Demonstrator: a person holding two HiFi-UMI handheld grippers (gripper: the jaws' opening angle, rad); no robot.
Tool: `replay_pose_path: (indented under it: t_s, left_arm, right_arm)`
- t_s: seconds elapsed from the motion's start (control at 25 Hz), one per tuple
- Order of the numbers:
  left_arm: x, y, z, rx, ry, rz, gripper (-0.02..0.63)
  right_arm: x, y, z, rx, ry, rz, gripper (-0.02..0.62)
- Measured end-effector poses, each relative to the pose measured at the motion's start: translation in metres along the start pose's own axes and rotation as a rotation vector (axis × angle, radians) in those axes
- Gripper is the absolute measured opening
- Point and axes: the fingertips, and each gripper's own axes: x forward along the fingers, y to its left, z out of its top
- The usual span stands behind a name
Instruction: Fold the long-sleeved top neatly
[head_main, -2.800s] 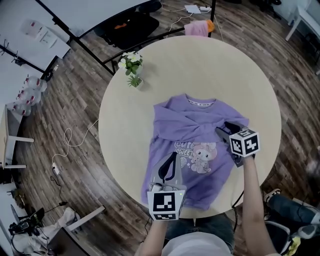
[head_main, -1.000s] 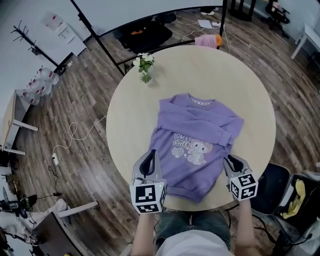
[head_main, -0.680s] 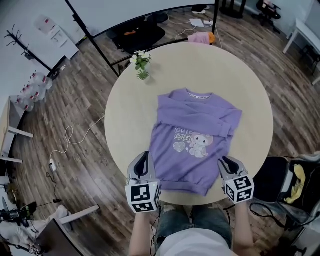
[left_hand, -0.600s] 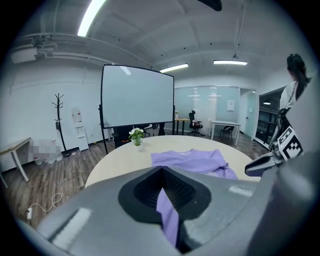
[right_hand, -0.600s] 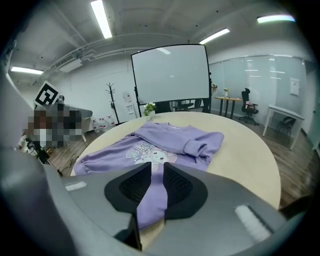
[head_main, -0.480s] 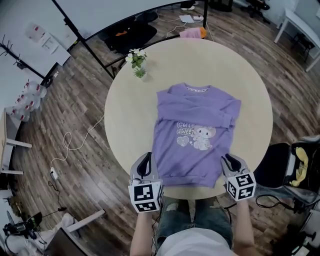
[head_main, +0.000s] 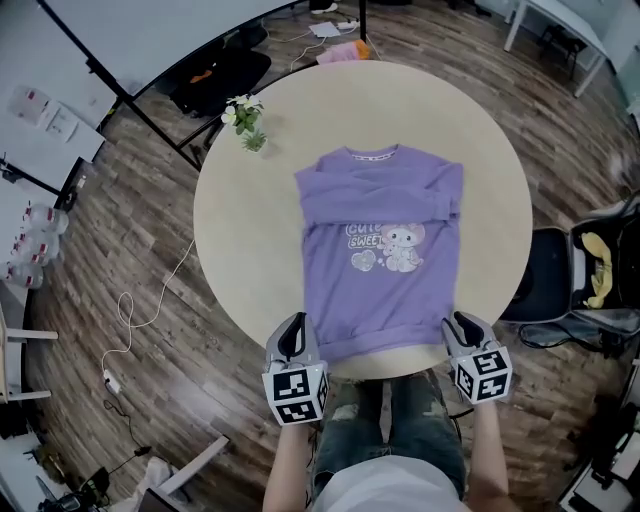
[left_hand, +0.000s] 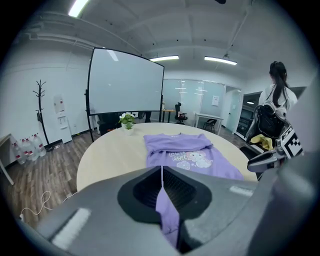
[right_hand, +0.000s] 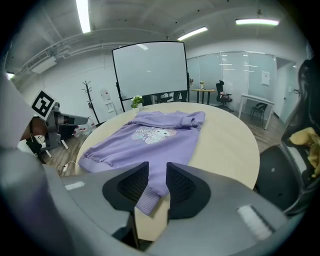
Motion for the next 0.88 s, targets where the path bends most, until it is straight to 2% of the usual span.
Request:
replay_pose_path:
  t_s: [0.48, 0.72, 0.88]
  left_arm:
    - [-0.002, -0.003, -0.066, -0.017, 0.153, -0.089, 0.072]
    - [-0.005, -0.004, -0.099, -0.042, 0.248, -0.103, 0.142]
    - [-0.006, -0.005, -0.116, -0.060, 0.307, -0.105, 0.150]
  right_arm:
    - [-0.006, 0.015, -0.049, 0.105, 0.058, -0.077, 0.173]
    - [-0.002, 0.015, -0.060, 0.138, 0.077, -0.099, 0.202]
    - [0.003, 0.015, -0.066, 0.155, 0.090, -0.107, 0.215]
